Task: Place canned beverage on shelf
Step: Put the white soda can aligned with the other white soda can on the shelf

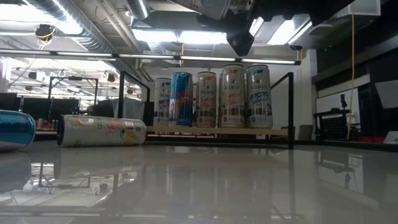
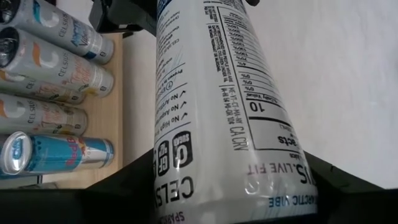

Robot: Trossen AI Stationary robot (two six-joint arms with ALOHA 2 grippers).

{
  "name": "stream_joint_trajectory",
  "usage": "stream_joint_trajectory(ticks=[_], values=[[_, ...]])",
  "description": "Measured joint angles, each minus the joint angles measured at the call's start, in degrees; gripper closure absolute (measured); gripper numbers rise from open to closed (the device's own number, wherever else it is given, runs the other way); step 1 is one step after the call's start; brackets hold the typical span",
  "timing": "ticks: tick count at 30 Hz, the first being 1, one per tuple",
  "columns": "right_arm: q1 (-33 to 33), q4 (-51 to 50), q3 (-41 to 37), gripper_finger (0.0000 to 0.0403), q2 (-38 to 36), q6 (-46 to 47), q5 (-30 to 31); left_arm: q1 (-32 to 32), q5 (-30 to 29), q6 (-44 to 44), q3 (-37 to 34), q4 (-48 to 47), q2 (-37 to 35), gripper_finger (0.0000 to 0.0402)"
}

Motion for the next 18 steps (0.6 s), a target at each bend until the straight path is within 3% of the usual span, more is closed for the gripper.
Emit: stream_joint_trajectory(ticks=[9,18], values=[[0.0,-2.3,0.0,0.0062,0.0,-1.1,0.3,0.2,1.6,-1.3,0.0,0.0,0.0,0.0157],[-1.8,-13.2,0.0,0.0048,-3.0,-6.1,0.5,3.8,12.4,-11.1,0.0,-1.6,0.0,0.0156]])
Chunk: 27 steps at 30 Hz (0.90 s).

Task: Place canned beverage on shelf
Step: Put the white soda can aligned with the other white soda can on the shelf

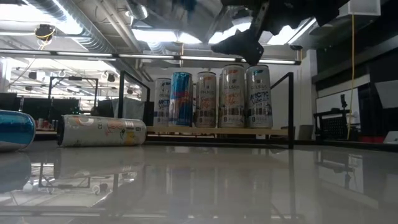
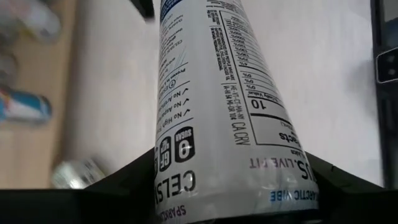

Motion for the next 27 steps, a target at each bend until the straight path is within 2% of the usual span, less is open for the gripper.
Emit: stream_joint_trajectory(ticks=[10,15,20,27], values=[[-3.6,-10.1,0.0,0.0051,-5.2,-7.8,0.3,8.7,16.0,-15.6,0.0,-9.0,0.0,0.0155],[-5.5,-12.6,0.0,0.0051,-5.3,-11.5,0.1,14.0,25.0,-26.6,0.0,-13.5,0.0,0.0155],[-7.3,-15.5,0.0,0.0051,-5.3,-15.7,0.1,18.9,32.9,-36.5,0.0,-14.0,0.0,0.0155],[-9.6,-14.9,0.0,0.0052,-5.3,-22.5,0.1,24.4,41.6,-41.5,-0.5,-14.2,1.9,0.0155]])
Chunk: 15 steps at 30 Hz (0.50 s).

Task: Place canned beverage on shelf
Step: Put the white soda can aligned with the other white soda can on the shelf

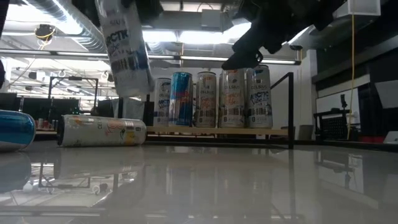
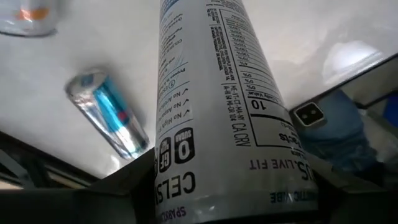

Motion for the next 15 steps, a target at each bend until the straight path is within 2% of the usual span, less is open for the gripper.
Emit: stream_joint_trajectory(ticks=[7,15], values=[[-1.4,0.1,0.0,0.0052,0.0,-3.0,0.5,3.2,8.8,1.5,-4.5,0.3,3.4,0.0155],[-1.3,0.1,0.0,0.0052,0.0,-4.5,1.5,4.3,11.2,2.1,-10.9,4.5,5.3,0.0155]])
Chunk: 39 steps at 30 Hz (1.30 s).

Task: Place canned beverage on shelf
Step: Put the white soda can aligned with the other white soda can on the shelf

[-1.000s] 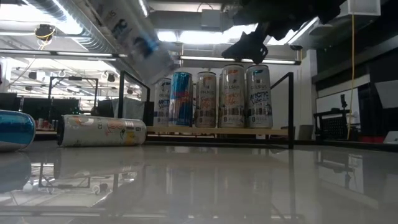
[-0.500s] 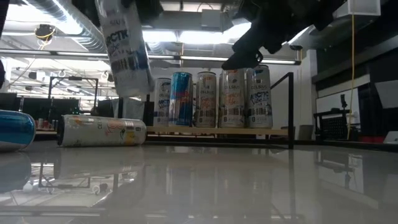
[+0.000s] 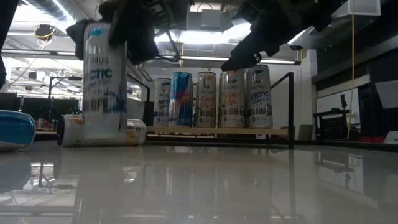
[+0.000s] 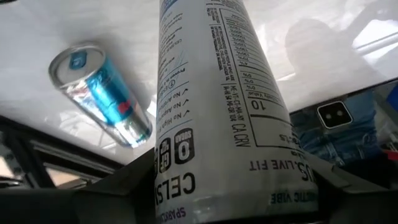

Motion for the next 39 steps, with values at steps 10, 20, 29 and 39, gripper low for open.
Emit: stream_joint_trajectory(ticks=[10,20,29,39], values=[[0.0,0.0,0.0,0.0052,0.0,0.0,0.0,0.0,0.6,-0.9,-5.6,5.4,-0.2,0.015],[0.0,0.0,0.0,0.0052,0.0,0.0,0.0,-0.1,-0.4,-1.0,-5.9,5.7,-0.1,0.0111],[0.0,0.0,0.0,0.0052,0.0,0.1,0.0,-0.1,-1.8,-1.5,-5.9,5.7,-0.1,0.0106],[0.0,0.0,0.0,0.0052,0.0,0.2,0.0,0.0,-4.7,-3.1,-5.9,5.8,-0.1,0.0063]])
